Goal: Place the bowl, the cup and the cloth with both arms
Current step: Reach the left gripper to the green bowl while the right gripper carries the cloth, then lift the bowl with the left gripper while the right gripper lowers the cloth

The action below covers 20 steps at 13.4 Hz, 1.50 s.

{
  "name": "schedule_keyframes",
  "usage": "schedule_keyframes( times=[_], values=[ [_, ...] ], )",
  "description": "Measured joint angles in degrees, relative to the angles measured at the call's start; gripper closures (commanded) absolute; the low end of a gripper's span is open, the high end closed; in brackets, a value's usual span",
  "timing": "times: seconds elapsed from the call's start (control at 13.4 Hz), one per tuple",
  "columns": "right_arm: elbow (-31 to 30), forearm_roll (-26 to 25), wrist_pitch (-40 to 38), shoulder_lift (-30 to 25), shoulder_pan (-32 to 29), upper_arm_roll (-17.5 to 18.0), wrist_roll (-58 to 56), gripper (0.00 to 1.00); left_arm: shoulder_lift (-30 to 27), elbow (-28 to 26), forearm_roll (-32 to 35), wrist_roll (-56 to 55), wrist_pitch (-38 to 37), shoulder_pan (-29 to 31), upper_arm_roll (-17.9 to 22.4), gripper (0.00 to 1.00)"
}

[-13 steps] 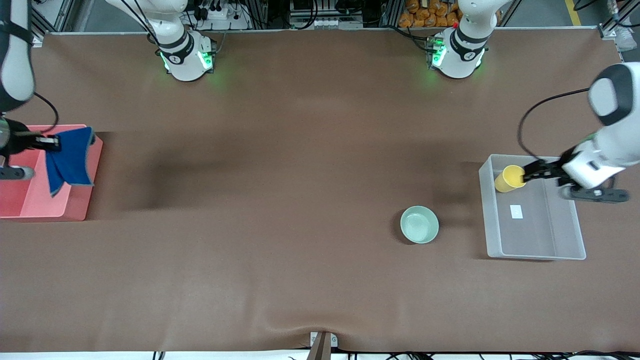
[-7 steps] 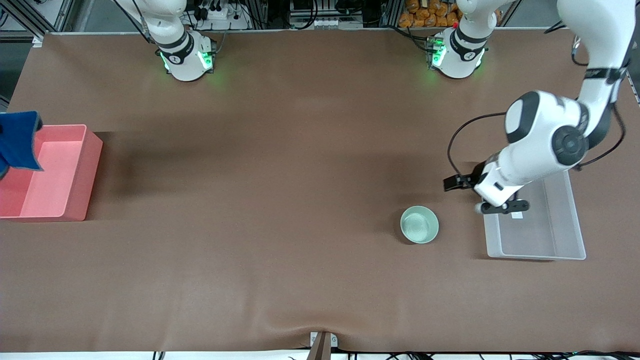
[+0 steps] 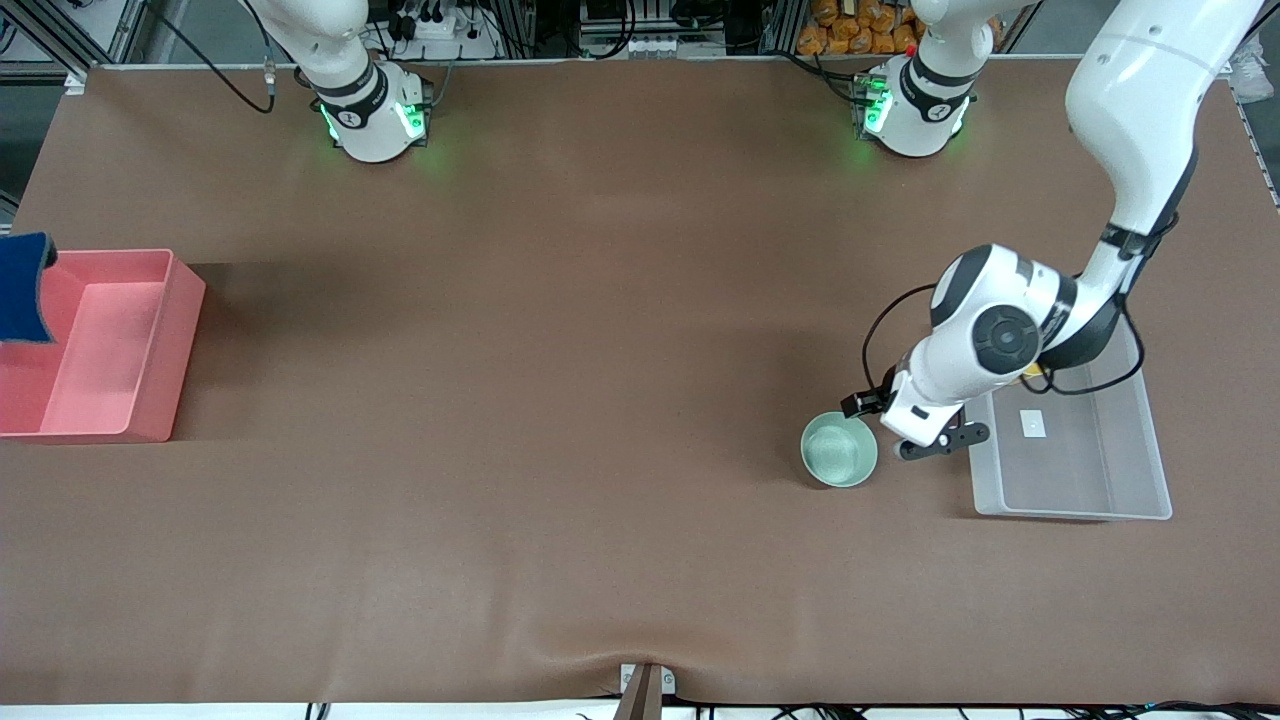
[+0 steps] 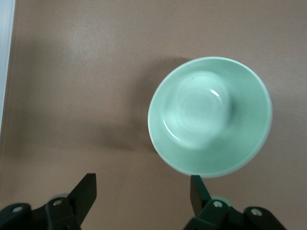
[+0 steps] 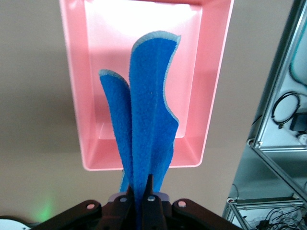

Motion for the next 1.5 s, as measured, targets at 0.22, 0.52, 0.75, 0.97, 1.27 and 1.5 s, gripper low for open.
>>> schedule_keyframes(
  times=[0.22,0.52,0.75,0.97,1.27,1.5],
  values=[
    [0.2,0.0,1.58,4.88,-2.49,0.0,-0.07,1.0,3.67,1.72,1.69,-0.19,0.96,0.09,1.29,0.35],
    [0.41,0.02,3.12,8.72,-3.66,0.0,-0.08,1.0,4.96,2.37,1.7,-0.45,2.1,0.08,2.18,0.52],
    [0.41,0.04,6.43,11.39,-4.83,0.01,-0.08,1.0,5.08,2.5,1.7,-2.48,2.31,-0.44,2.15,0.72],
    [0.43,0.05,11.09,14.27,-5.89,0.02,-0.08,1.0,5.52,3.32,1.7,-3.01,2.4,-0.96,2.16,1.0],
    [0.49,0.05,13.54,16.64,-6.7,0.06,-0.08,0.0,5.89,4.63,1.69,-3.49,2.62,-1.42,1.72,1.0],
    [1.14,0.3,13.66,16.66,-6.65,0.64,-0.08,0.0,5.82,5.73,1.74,-3.49,2.7,-1.34,1.78,1.0]
  ],
)
